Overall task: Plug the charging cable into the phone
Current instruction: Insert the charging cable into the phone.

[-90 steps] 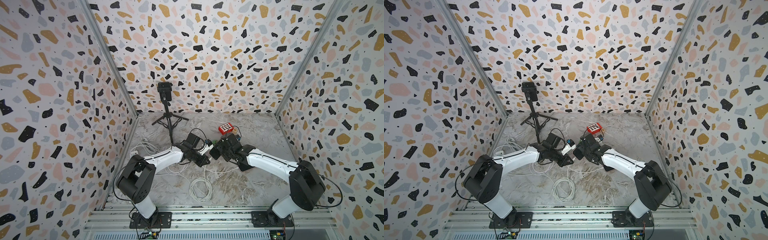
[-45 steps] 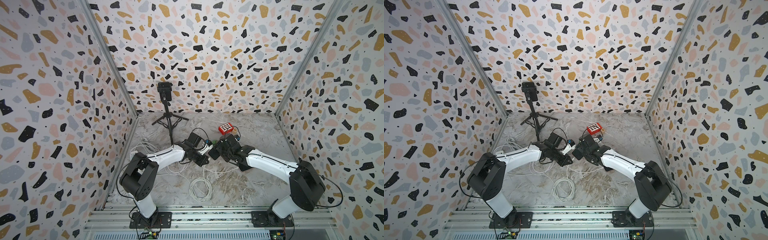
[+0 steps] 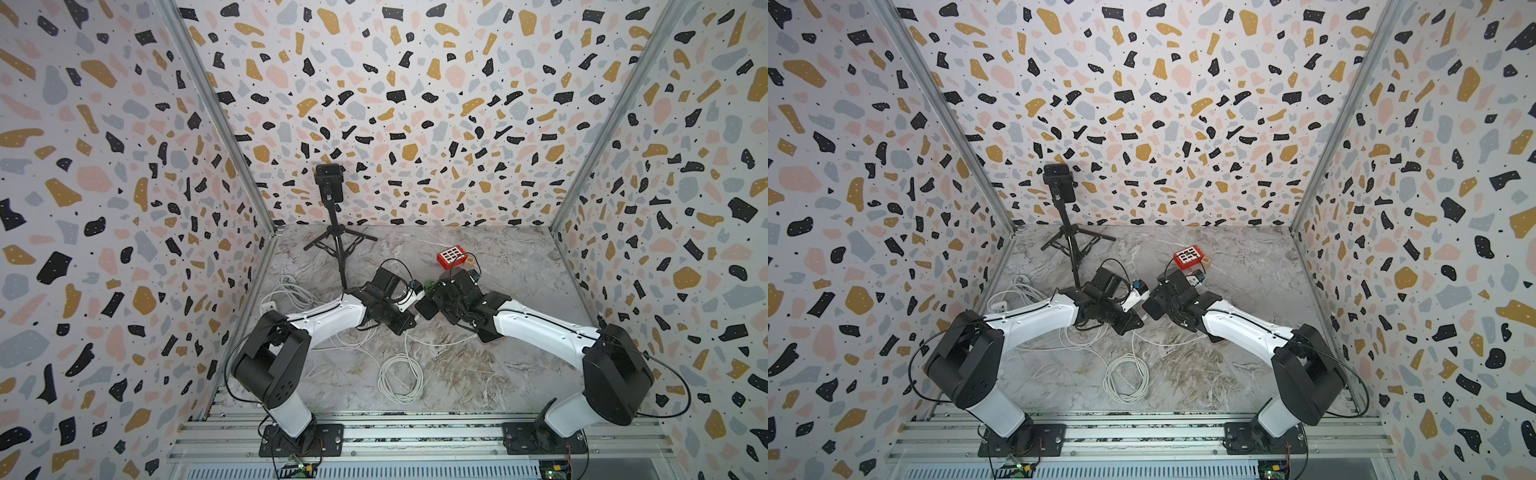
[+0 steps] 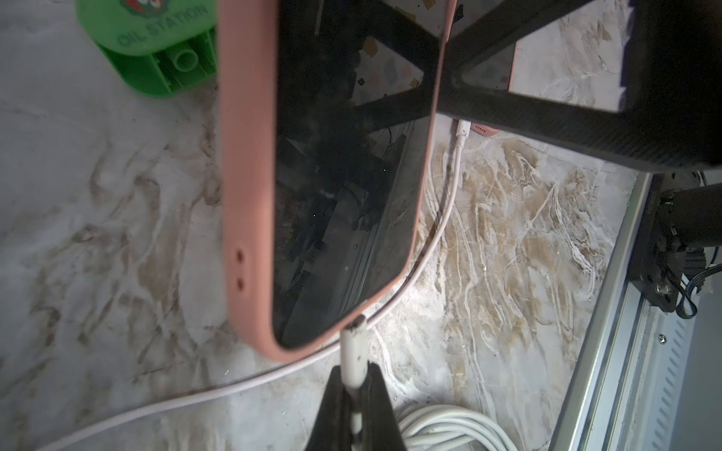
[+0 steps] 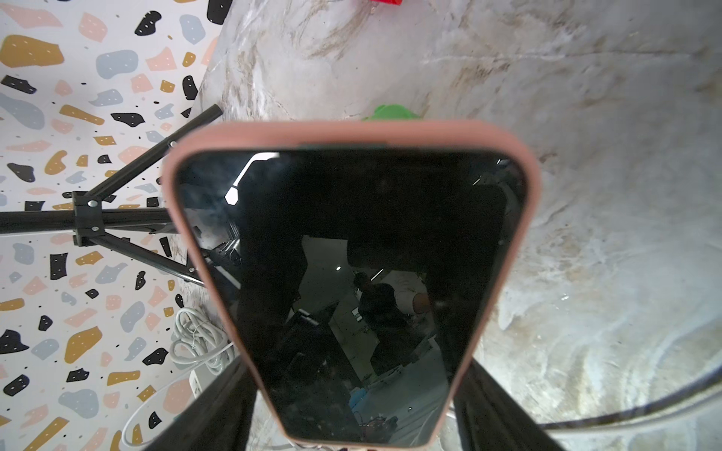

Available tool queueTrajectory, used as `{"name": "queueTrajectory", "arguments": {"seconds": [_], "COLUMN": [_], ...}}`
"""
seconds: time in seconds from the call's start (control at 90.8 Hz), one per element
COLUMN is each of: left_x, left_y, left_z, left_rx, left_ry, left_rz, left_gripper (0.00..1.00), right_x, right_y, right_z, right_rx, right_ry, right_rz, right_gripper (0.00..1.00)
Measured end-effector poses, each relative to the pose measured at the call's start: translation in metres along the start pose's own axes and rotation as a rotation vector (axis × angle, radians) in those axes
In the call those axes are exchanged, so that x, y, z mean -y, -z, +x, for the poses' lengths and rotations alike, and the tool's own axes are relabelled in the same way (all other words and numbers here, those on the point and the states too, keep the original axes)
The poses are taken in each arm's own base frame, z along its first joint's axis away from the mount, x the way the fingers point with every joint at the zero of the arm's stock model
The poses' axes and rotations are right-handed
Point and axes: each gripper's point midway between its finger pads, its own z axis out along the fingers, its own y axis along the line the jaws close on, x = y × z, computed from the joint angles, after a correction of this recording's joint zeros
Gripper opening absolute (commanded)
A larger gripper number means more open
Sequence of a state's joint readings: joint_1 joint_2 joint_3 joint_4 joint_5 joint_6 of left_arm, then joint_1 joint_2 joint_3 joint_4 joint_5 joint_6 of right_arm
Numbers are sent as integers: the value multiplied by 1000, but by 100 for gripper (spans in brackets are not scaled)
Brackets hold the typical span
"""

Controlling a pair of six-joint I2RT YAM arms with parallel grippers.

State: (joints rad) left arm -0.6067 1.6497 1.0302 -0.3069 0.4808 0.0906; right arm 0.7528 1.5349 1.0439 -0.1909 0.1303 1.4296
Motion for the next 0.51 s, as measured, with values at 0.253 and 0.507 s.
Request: {"name": "queueTrajectory", "arguments": {"seconds": [0.253,0.507], "left_x": [1,3], "left_y": [0,1], "left_z": [0,-1], "left_rx": [18,28], "left_ry": [-33,-63], "left_rz": [5,11], "left_gripper": [0,0], "right_x": [0,1], "right_y": [2,7], "right_z": [5,5], "right_rx": [-29,-43], "right_ry": [-15,-23], "right_rz": [-8,-21], "right_gripper": [68,67]}}
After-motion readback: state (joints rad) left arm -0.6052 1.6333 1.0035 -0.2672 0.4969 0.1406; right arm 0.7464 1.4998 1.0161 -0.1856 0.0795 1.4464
